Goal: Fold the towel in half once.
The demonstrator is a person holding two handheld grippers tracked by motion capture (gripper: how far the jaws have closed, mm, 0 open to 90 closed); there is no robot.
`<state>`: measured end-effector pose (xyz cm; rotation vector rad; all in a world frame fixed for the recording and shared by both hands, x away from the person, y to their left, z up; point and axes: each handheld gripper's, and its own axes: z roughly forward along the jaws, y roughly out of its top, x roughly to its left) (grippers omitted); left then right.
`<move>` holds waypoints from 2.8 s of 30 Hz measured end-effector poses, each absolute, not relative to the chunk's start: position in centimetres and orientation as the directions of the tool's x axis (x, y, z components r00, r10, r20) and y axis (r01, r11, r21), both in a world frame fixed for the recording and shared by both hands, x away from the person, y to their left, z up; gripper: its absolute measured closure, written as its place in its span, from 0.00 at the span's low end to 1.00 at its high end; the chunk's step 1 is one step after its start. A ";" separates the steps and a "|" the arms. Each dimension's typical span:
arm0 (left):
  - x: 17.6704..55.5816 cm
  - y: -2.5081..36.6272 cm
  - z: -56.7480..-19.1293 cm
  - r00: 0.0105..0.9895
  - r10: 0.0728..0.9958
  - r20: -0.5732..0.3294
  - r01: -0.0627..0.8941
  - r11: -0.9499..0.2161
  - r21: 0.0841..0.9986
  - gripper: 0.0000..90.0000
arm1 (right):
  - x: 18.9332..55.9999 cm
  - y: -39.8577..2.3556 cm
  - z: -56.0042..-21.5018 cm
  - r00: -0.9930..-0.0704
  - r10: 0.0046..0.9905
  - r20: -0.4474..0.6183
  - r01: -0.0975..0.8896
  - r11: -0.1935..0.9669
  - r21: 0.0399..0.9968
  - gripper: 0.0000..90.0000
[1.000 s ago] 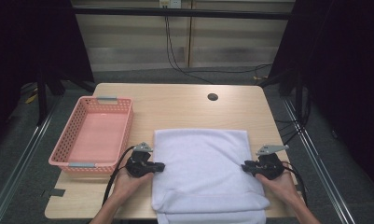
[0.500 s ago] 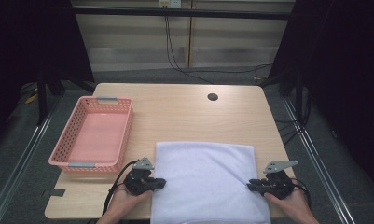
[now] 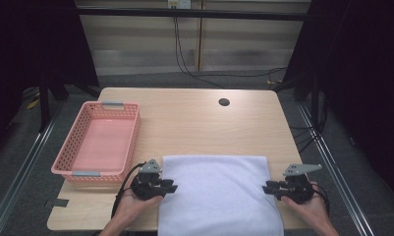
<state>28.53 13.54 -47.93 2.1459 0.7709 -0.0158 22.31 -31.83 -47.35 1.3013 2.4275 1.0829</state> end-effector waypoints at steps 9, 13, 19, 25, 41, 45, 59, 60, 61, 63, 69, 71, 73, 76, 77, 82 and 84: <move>33.6 13.4 -47.6 0.757 0.588 -0.284 0.555 -0.351 0.754 0.73 | 29.1 -33.1 -46.8 -0.546 0.828 0.127 0.620 0.298 0.725 0.65; 34.8 13.2 -48.3 0.746 0.623 -0.237 0.546 -0.366 0.754 0.67 | 31.7 -32.8 -47.9 -0.540 0.831 0.135 0.645 0.306 0.700 0.58; 35.2 13.3 -49.4 0.737 0.634 -0.234 0.564 -0.387 0.729 0.57 | 32.5 -32.5 -49.2 -0.535 0.833 0.142 0.670 0.316 0.672 0.54; 35.1 13.9 -49.8 0.724 0.635 -0.270 0.591 -0.368 0.717 0.49 | 32.3 -32.2 -49.8 -0.554 0.823 0.124 0.668 0.350 0.656 0.57; 36.8 13.9 -50.7 0.694 0.661 -0.287 0.611 -0.329 0.720 0.45 | 31.6 -33.8 -49.7 -0.542 0.829 0.138 0.681 0.337 0.650 0.92; 37.0 13.7 -50.6 0.729 0.609 -0.313 0.608 -0.365 0.705 0.59 | 31.6 -33.7 -49.6 -0.539 0.832 0.135 0.683 0.338 0.647 0.92; 36.4 14.0 -47.4 0.761 0.571 -0.307 0.550 -0.319 0.772 0.92 | 31.2 -34.9 -47.0 -0.537 0.814 0.223 0.637 0.218 0.739 0.95; 36.5 14.1 -47.0 0.762 0.570 -0.306 0.546 -0.312 0.777 0.92 | 31.2 -35.0 -46.3 -0.541 0.814 0.213 0.624 0.218 0.750 0.94; 36.8 14.1 -46.5 0.761 0.576 -0.298 0.539 -0.306 0.785 0.92 | 31.3 -35.0 -45.9 -0.542 0.815 0.205 0.612 0.216 0.761 0.94; 37.4 14.2 -45.5 0.759 0.579 -0.298 0.533 -0.291 0.795 0.92 | 31.6 -35.4 -44.8 -0.540 0.813 0.216 0.595 0.187 0.782 0.94; 39.5 13.9 -42.6 0.765 0.587 -0.265 0.498 -0.279 0.821 0.92 | 33.2 -35.5 -42.4 -0.541 0.818 0.196 0.558 0.175 0.811 0.95; 40.4 13.9 -42.0 0.759 0.594 -0.266 0.495 -0.262 0.828 0.92 | 33.8 -35.6 -42.1 -0.533 0.823 0.196 0.550 0.162 0.820 0.95; 41.3 13.7 -41.6 0.749 0.606 -0.270 0.496 -0.242 0.834 0.92 | 34.4 -35.5 -41.9 -0.527 0.824 0.208 0.545 0.140 0.826 0.95; 42.4 13.5 -41.2 0.741 0.619 -0.261 0.494 -0.240 0.836 0.92 | 35.8 -35.5 -41.5 -0.509 0.832 0.222 0.542 0.109 0.833 0.95; 42.8 13.4 -41.0 0.742 0.621 -0.252 0.490 -0.246 0.836 0.92 | 36.2 -35.4 -41.4 -0.506 0.833 0.225 0.541 0.103 0.835 0.95; 44.2 13.6 -39.8 0.733 0.637 -0.239 0.475 -0.227 0.850 0.92 | 38.3 -35.3 -39.9 -0.482 0.849 0.218 0.541 0.093 0.836 0.95; 44.7 13.6 -39.5 0.731 0.641 -0.236 0.473 -0.226 0.852 0.92 | 38.9 -35.3 -39.4 -0.473 0.854 0.218 0.542 0.087 0.836 0.95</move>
